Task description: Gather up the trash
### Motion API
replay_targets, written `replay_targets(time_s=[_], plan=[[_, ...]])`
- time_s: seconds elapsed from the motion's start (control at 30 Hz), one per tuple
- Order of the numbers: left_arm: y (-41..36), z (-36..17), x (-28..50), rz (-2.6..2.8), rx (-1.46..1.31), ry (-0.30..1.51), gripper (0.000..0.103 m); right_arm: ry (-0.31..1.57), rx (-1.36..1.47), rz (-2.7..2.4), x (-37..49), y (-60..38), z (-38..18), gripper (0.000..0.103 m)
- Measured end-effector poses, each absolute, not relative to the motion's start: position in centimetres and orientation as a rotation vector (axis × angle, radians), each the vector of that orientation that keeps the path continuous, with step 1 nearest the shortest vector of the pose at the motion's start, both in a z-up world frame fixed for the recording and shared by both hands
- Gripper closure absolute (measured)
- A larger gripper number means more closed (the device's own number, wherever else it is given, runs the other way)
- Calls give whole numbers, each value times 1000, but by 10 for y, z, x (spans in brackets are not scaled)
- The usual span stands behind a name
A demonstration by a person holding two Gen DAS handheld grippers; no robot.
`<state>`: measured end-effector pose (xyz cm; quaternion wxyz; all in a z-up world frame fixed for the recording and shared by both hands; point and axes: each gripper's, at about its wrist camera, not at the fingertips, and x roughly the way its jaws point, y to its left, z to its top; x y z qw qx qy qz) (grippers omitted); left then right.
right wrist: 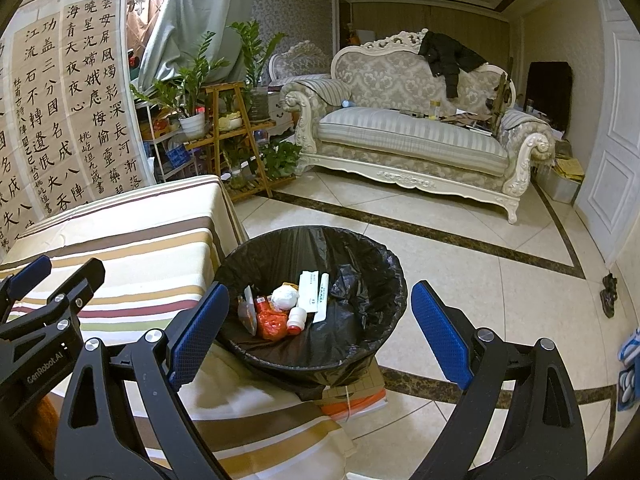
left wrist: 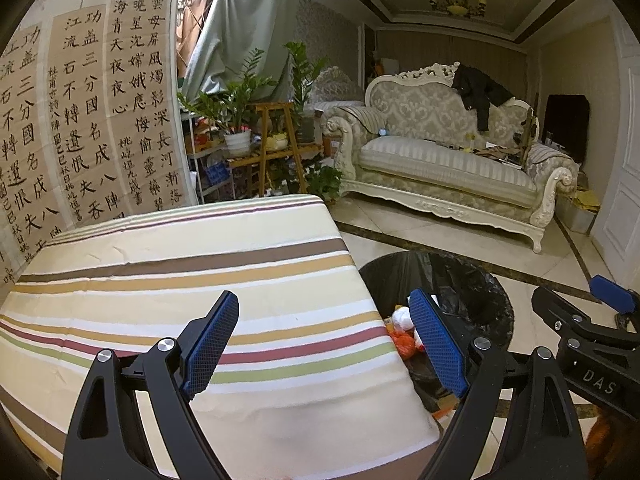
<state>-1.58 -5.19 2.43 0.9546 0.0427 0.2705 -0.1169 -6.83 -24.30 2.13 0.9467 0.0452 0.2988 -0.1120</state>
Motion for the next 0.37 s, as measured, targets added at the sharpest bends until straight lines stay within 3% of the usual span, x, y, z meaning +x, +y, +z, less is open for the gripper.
replay_targets(time_s=[0.37], plan=[[-21,17,10,-180,46,612,19,640,53,-182,-49,-214,15,13]])
